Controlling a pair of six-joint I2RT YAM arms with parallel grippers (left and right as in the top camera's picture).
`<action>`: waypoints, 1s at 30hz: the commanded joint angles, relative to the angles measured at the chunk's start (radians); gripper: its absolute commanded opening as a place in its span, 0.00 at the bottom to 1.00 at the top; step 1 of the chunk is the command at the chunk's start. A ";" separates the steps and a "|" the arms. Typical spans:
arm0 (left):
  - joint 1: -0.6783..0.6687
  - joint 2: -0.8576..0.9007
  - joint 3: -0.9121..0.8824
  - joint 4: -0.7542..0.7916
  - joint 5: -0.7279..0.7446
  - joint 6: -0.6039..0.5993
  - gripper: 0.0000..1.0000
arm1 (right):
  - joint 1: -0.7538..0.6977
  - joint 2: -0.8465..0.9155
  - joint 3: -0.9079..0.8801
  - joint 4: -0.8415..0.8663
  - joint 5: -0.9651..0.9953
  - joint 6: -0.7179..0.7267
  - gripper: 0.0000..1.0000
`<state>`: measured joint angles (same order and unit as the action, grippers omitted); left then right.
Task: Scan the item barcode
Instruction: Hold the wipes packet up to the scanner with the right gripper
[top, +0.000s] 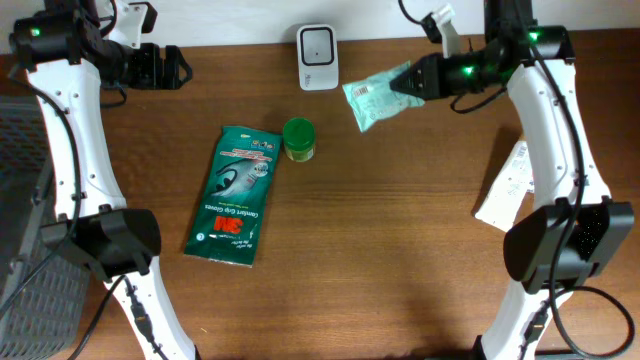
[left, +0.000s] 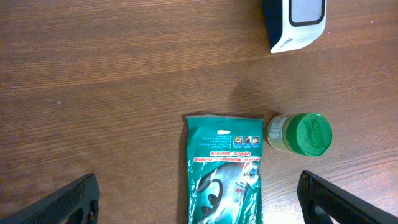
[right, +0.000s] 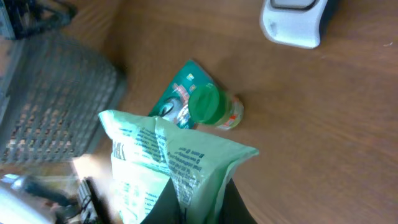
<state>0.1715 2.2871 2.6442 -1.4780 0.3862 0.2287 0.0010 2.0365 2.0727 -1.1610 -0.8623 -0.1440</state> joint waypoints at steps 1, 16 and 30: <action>0.002 -0.012 0.006 -0.001 0.010 0.012 0.99 | 0.095 -0.053 0.017 0.077 0.176 0.120 0.04; 0.001 -0.012 0.006 -0.001 0.010 0.012 0.99 | 0.468 0.022 0.113 0.499 1.172 -0.080 0.04; 0.001 -0.012 0.006 -0.001 0.010 0.012 0.99 | 0.437 0.472 0.112 1.308 1.233 -0.982 0.04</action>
<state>0.1715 2.2875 2.6442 -1.4776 0.3862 0.2287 0.4629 2.4767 2.1696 0.1349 0.3893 -1.0641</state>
